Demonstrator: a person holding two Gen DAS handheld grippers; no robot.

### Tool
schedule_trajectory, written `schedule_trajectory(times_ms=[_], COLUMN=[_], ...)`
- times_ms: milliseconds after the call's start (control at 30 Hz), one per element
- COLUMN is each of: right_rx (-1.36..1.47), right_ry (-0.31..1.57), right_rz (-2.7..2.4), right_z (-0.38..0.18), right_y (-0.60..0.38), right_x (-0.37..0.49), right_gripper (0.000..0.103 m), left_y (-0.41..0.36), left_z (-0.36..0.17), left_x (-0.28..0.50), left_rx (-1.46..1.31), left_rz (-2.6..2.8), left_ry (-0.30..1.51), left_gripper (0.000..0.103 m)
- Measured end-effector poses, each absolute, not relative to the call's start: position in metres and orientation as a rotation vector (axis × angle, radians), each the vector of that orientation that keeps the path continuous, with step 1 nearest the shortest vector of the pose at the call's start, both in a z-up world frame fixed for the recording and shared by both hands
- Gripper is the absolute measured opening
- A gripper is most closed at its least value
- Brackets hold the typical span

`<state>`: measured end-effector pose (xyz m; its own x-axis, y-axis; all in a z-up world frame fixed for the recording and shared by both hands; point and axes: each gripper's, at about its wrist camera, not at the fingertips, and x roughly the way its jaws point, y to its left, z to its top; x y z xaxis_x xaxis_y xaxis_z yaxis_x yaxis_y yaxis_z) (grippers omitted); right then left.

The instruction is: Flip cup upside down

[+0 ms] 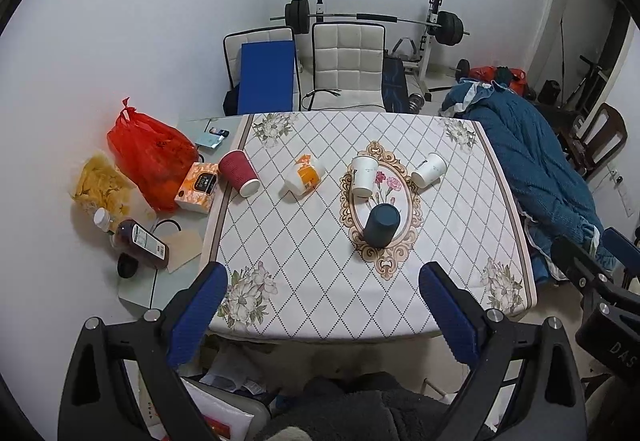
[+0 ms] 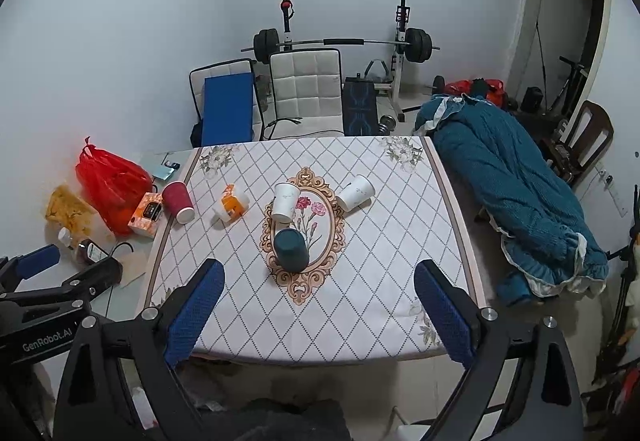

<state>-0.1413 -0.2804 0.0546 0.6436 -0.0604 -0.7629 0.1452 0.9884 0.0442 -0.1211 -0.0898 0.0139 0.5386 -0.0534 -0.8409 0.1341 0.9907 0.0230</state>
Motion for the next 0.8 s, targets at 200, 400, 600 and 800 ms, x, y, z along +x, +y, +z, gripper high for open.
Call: schedule_trajectory(times_ms=[200,400,600,800], right_rx=[0.093,0.091,0.089,0.092], right_ry=[0.868,0.872,0.876,0.88], right_rz=[-0.121,-0.125,-0.127,-0.121], right_z=[0.051,0.048,0.046,0.045], right_y=[-0.282,-0.286,-0.29,-0.293], right_x=[-0.135,-0.133,-0.134,-0.135], right_gripper=[0.098,0.098,0.098,0.098], left_y=[-0.094,-0.093,-0.094,-0.093], left_z=[0.014,0.016,0.018,0.018], left_x=[-0.124,-0.123,-0.123,-0.126], left_rx=[0.089,0.083,0.087,0.089], left_rz=[-0.109,-0.096,-0.078,-0.069], left_ry=[0.997,0.991,0.987,0.988], left_gripper=[0.098,0.098,0.098,0.098])
